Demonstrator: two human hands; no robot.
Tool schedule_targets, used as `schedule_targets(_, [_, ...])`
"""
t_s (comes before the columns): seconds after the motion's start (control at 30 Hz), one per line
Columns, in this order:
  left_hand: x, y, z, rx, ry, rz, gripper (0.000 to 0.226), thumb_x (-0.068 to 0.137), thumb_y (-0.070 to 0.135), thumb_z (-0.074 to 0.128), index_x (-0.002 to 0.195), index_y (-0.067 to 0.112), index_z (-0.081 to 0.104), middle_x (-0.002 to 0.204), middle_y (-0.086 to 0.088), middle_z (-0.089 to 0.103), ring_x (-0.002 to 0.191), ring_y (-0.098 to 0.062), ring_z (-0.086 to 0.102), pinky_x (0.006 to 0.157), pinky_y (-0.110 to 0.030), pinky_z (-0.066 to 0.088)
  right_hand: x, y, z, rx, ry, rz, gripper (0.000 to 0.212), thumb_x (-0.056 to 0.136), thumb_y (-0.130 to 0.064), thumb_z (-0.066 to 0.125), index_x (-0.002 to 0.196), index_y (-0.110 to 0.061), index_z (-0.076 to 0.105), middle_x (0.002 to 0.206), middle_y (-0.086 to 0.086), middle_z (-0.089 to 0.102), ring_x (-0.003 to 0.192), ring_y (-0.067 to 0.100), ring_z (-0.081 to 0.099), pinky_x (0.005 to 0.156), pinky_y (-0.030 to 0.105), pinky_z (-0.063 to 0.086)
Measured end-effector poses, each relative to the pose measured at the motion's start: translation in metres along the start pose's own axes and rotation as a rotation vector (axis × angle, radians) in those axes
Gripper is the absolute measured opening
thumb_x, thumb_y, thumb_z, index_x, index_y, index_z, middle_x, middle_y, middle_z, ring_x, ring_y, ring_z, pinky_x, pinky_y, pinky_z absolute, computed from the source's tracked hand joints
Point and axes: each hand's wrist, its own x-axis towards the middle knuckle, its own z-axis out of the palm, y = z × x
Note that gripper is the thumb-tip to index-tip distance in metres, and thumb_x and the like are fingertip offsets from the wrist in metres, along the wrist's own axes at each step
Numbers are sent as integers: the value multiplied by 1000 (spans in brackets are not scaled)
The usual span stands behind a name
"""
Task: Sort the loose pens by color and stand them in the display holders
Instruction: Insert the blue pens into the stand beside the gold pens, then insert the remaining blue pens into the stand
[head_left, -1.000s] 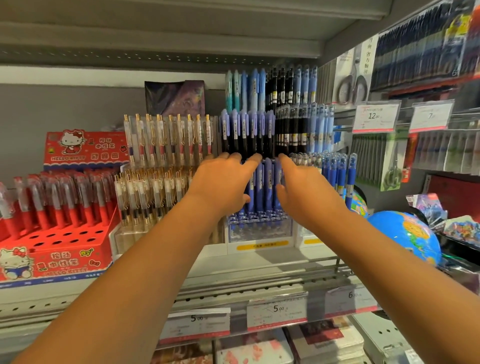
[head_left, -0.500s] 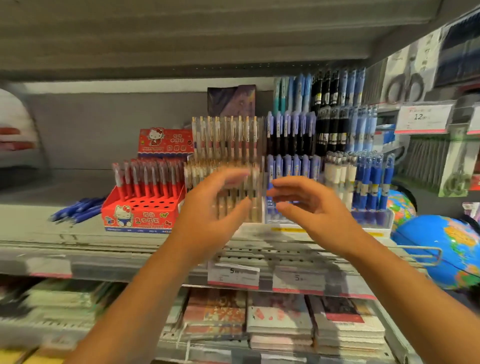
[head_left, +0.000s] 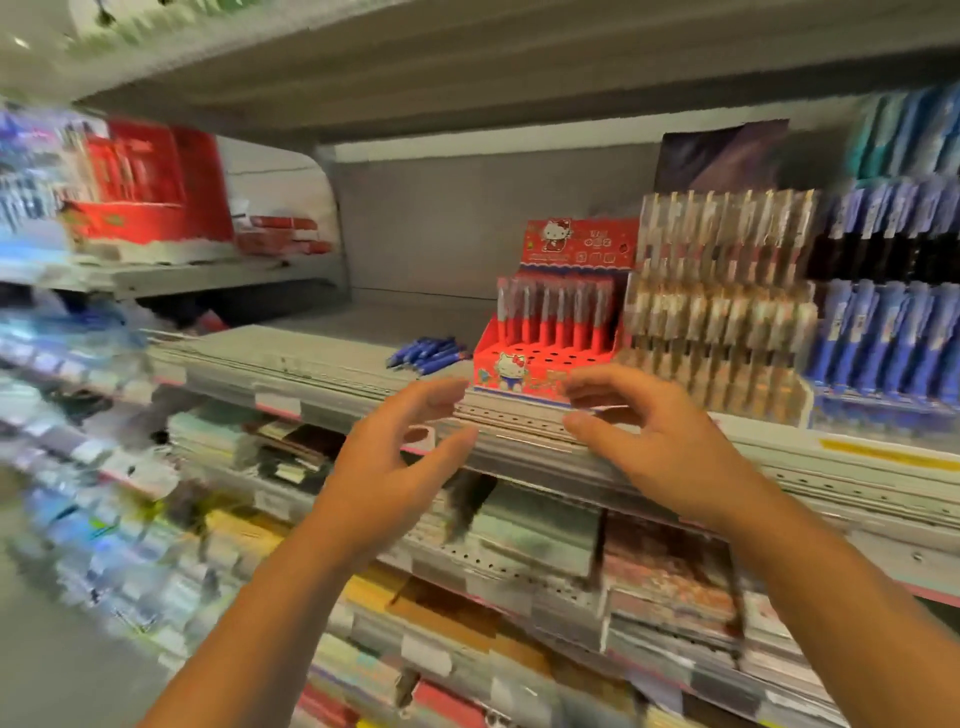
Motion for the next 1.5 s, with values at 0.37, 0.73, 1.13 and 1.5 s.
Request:
schedule_targets(0.37, [89, -83, -135, 110, -81, -106, 33, 93, 45, 58, 125, 37, 57, 118, 21, 59, 105, 8, 54, 74, -15, 42, 142, -15, 125, -144, -25, 167, 20, 90, -24, 68, 110, -26, 66, 101, -11, 68, 95, 4, 65, 75, 21, 51])
schedule_targets(0.73, [226, -155, -111, 199, -234, -223, 25, 88, 42, 61, 105, 23, 63, 94, 10, 61, 88, -11, 58, 66, -29, 43, 261, 28, 159, -395, -124, 444, 19, 91, -18, 64, 107, -8, 69, 97, 8, 70, 88, 25, 67, 88, 47, 56])
schedule_targets(1.13, [315, -180, -44, 556, -916, -409, 45, 99, 31, 48, 61, 10, 61, 38, 2, 58, 28, -10, 54, 27, -15, 37, 307, 69, 166, -715, -468, 896, 30, 99, -13, 44, 119, 1, 61, 108, 26, 67, 71, 32, 63, 72, 45, 60])
schedule_targets(1.5, [333, -202, -29, 456, -1138, -389, 52, 98, 27, 43, 56, 6, 65, 48, -7, 62, 36, -21, 58, 38, -18, 45, 317, 70, 179, -1070, -394, 943, 30, 99, -7, 45, 125, -2, 59, 116, 14, 59, 86, 26, 50, 67, 28, 39])
